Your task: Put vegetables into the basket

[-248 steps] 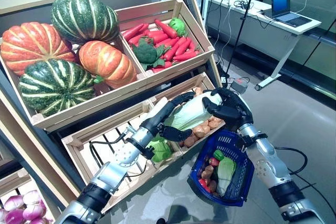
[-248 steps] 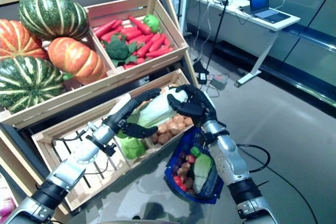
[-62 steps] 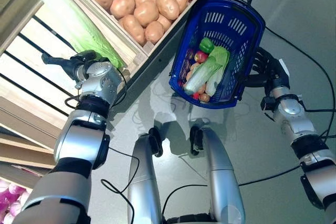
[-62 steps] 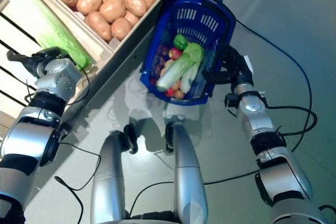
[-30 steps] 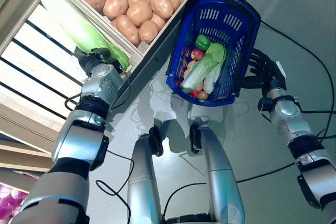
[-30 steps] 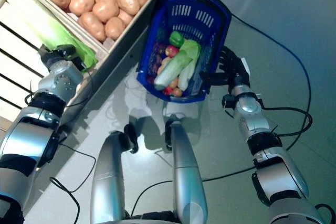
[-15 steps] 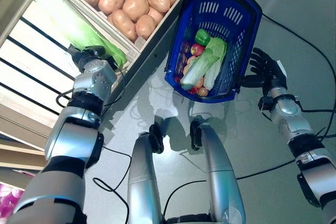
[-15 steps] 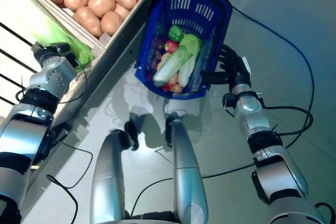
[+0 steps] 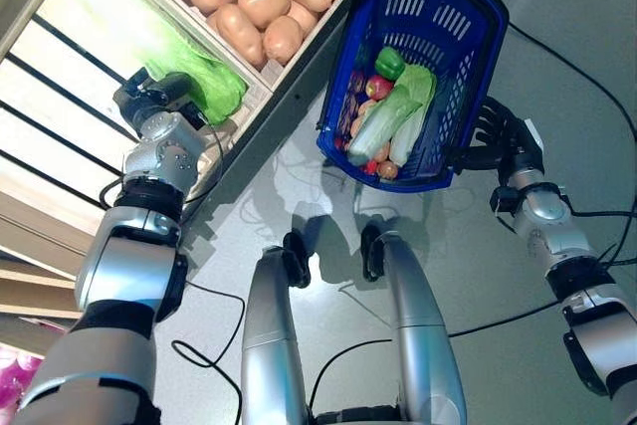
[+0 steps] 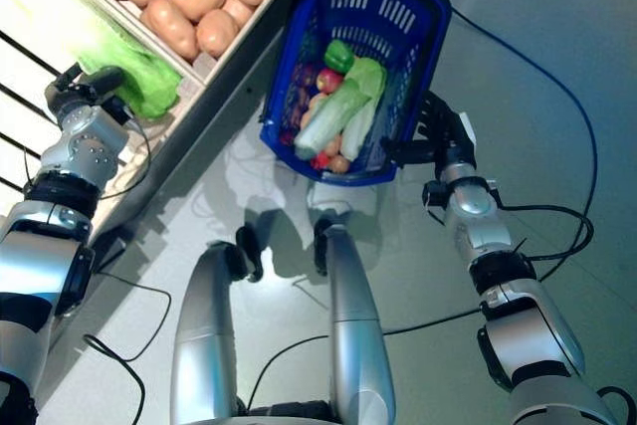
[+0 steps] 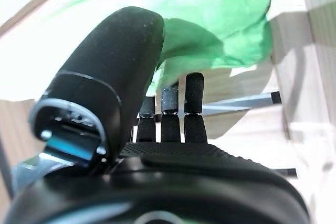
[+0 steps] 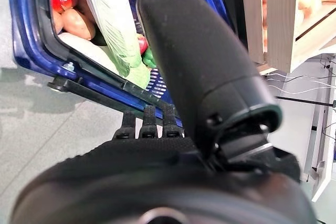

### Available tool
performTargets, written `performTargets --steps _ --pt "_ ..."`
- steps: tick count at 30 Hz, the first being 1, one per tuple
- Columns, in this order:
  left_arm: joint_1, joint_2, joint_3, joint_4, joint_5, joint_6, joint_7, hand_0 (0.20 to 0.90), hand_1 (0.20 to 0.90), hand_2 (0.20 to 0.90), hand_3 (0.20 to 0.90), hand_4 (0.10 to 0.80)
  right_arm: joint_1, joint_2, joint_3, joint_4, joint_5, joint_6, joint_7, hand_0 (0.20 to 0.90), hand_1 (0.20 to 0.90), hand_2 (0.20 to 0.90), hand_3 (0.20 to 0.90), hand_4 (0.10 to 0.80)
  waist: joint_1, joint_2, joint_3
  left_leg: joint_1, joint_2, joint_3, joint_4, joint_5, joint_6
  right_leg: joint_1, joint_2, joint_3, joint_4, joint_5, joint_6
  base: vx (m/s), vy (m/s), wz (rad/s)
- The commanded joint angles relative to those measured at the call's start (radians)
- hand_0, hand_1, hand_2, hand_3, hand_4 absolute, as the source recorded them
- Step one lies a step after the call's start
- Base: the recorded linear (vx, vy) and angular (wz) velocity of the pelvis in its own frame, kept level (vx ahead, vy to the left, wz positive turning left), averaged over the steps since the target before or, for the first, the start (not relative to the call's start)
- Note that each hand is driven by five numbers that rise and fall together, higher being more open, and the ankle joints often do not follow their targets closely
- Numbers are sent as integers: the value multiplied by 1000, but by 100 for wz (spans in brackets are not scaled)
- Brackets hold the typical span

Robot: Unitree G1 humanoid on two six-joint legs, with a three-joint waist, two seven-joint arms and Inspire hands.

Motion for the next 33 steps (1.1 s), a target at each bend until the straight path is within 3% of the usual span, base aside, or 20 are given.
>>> performTargets --steps 1,20,21,22,23,33 --pt "-48 -46 -58 -23 2 -12 -92 300 300 300 300 400 -36 16 -81 -44 39 -87 -35 900 900 900 900 800 -35 -23 -6 121 1 57 -44 -59 47 108 -21 -33 -73 47 -27 12 38 -2" --pt "68 -38 -12 -74 -9 -61 -169 300 300 300 300 400 15 20 -99 -49 17 -75 -9 900 900 900 900 800 -8 -42 -25 318 -11 45 -113 -59 45 314 -26 -51 -153 37 -36 8 15 0" --pt "69 -38 -12 -82 -17 -77 -191 448 448 448 448 499 14 20 -99 -51 18 -72 -12 900 900 900 900 800 -7 -43 -26 317 -11 46 -112 -59 45 313 -27 -51 -150 36 -36 0 0 0" --pt "70 -37 -12 -92 -25 -83 -198 742 742 742 742 695 18 19 -99 -57 19 -69 -14 900 900 900 900 800 -7 -43 -27 315 -10 45 -109 -61 45 311 -27 -52 -147 35 -37 0 0 0" --pt "72 -36 -13 -106 -29 -89 -197 900 900 900 900 800 21 17 -100 -60 19 -68 -12 900 900 900 900 800 -7 -43 -27 314 -10 45 -107 -62 46 310 -29 -52 -145 34 -37 0 0 0" --pt "107 -47 -11 -176 -94 -128 -282 900 900 900 900 800 46 33 -109 -52 9 -69 6 900 900 900 900 800 -2 -37 -27 311 -10 47 -104 -68 47 303 -34 -53 -136 30 -36 0 0 0"
